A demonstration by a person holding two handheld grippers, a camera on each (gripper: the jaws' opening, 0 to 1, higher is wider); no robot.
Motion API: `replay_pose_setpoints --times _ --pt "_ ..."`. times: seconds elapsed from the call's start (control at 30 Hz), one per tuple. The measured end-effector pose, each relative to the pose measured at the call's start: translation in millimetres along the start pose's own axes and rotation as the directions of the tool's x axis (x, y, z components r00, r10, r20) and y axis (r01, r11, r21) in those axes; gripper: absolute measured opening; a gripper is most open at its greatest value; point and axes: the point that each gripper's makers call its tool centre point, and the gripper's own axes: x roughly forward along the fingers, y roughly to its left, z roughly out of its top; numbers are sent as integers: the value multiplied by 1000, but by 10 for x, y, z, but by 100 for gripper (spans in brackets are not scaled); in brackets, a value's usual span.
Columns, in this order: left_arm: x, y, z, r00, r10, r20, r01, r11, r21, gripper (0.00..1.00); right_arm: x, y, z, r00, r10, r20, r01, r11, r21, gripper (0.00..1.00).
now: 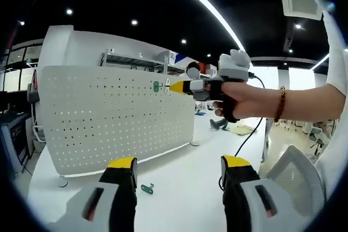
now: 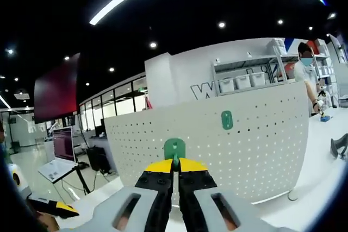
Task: Insert the hook assembly into the mounting plate slot until the hook locks in place.
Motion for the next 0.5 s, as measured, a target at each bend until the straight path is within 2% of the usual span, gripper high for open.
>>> replay_pose_setpoints --times 0.17,0.5 --pt "-3 -33 -2 1000 -5 -1 5 1000 17 70 75 -46 33 1000 -29 6 29 999 -33 1" --pt "-14 -79 -9 1000 -7 -1 7 1000 27 76 229 -124 210 997 -62 39 64 997 -45 1"
